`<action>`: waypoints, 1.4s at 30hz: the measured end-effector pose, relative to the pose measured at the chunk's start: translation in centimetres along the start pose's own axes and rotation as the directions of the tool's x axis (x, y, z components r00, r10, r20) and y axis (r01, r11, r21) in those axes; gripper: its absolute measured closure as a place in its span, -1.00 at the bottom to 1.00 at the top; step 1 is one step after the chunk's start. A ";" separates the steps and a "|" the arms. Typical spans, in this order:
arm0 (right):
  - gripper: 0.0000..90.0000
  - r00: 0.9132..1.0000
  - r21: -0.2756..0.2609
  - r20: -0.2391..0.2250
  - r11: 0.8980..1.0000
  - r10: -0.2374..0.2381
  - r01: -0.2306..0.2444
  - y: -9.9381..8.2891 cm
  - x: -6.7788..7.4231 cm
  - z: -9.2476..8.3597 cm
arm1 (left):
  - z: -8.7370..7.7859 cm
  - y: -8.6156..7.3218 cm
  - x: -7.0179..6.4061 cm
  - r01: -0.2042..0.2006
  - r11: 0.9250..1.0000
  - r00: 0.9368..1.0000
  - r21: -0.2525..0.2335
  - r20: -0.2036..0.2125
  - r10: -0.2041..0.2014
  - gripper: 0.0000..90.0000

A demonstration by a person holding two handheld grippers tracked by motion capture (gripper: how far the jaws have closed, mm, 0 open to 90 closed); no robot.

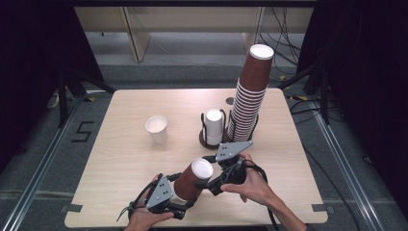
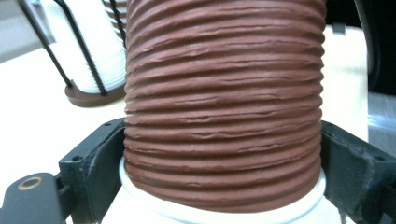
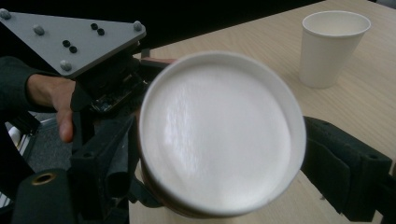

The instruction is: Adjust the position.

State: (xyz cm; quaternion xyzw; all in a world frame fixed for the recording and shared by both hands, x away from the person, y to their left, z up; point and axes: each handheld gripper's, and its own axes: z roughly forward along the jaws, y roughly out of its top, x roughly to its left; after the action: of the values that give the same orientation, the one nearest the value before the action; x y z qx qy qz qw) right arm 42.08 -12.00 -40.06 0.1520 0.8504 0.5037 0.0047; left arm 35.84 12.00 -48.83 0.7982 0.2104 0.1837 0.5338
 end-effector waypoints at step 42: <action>-0.47 0.984 -0.023 -0.160 0.997 0.072 -0.077 -0.6 -1.8 -1.6 | -1.3 0.2 0.7 0.025 0.986 0.999 -0.164 0.046 -0.018 -0.79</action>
State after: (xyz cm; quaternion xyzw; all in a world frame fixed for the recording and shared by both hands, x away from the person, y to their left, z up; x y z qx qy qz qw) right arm 43.42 -14.08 -40.06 0.1428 0.8345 0.5262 -0.0799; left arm 35.78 13.31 -48.17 0.7528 0.1911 0.1768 0.6045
